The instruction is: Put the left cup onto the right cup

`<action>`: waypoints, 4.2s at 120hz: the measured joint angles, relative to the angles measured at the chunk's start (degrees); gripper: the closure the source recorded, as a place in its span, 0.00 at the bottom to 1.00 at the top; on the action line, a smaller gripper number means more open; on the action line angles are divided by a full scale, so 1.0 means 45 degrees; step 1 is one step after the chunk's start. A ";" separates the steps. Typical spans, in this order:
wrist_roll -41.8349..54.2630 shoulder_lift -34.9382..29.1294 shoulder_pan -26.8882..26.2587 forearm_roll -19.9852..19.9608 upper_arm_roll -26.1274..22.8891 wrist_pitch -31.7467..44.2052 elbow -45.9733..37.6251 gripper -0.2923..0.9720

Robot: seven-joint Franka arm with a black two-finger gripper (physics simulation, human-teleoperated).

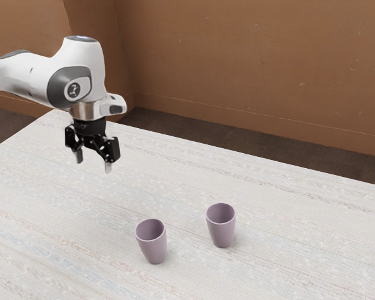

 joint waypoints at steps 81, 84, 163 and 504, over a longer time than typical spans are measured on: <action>-0.1418 0.0657 -0.0930 -0.1028 -0.0957 0.1919 -0.1559 0.23; -0.1452 0.0653 -0.0936 -0.1083 -0.0975 0.1983 -0.1640 0.23; -0.2004 0.0598 -0.0018 -0.1505 -0.1588 0.3684 -0.2760 0.23; -0.2964 0.1574 -0.0204 -0.1651 -0.2273 0.5260 -0.3197 0.83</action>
